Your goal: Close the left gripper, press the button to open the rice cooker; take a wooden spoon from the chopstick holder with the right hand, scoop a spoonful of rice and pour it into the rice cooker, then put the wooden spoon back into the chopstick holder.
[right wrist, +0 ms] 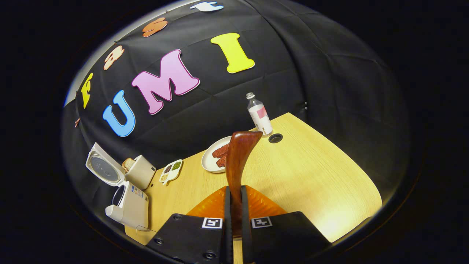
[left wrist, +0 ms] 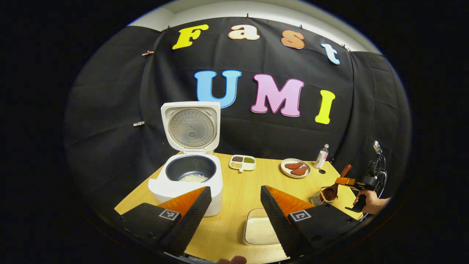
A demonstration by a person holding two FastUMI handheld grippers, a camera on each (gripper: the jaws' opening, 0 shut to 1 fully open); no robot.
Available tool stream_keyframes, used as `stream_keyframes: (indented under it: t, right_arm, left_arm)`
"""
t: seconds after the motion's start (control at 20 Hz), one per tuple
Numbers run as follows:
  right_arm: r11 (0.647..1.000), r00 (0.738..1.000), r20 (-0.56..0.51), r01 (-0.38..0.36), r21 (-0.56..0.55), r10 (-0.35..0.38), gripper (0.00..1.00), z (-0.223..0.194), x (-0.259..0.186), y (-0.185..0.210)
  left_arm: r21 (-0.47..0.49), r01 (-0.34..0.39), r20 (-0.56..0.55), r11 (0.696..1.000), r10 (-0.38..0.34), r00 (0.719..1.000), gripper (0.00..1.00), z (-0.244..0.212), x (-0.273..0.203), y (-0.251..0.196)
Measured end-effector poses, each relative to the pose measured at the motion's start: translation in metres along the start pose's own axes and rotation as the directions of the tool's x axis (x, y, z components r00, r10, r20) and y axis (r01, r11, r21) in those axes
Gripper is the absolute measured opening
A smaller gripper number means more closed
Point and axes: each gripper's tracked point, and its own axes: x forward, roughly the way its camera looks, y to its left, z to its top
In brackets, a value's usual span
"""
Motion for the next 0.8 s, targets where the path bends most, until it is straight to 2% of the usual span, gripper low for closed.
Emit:
stream_keyframes:
  t: [0.1, 0.25, 0.35, 0.4, 0.45, 0.55, 0.8]
  right_arm:
    - [1.0, 1.0, -0.012, -0.001, 0.012, 0.001, 0.16, -0.002, 0.0, -0.002]
    - [0.999, 1.0, -0.004, 0.013, 0.035, -0.013, 0.27, 0.004, -0.006, -0.006]
    - [0.998, 1.0, -0.009, 0.025, 0.054, -0.025, 0.29, 0.005, -0.011, -0.011]
    - [0.998, 1.0, -0.01, 0.026, 0.061, -0.026, 0.34, 0.004, -0.013, -0.011]
    - [0.998, 0.999, -0.007, 0.034, 0.061, -0.033, 0.49, 0.006, -0.016, -0.011]
    - [0.997, 0.999, -0.01, 0.053, 0.05, -0.052, 0.71, 0.004, -0.025, -0.014]
    - [0.993, 0.993, -0.006, 0.115, -0.022, -0.115, 0.9, 0.001, -0.053, -0.019]
  left_arm:
    - [-0.005, 0.004, 0.0, 1.0, -0.004, 1.0, 0.93, 0.0, 0.0, 0.0]
    - [0.002, 0.008, 0.002, 1.0, -0.008, 1.0, 0.94, 0.002, 0.001, 0.0]
    - [0.002, 0.013, 0.009, 1.0, -0.013, 1.0, 0.94, 0.005, 0.001, 0.001]
    - [0.002, 0.016, 0.013, 1.0, -0.016, 1.0, 0.94, 0.006, 0.001, 0.003]
    - [0.002, 0.019, 0.016, 1.0, -0.019, 1.0, 0.94, 0.006, 0.001, 0.004]
    - [0.001, 0.022, 0.021, 1.0, -0.022, 1.0, 0.93, 0.009, 0.001, 0.007]
    - [0.006, 0.028, 0.033, 1.0, -0.028, 0.999, 0.94, 0.019, 0.005, 0.02]
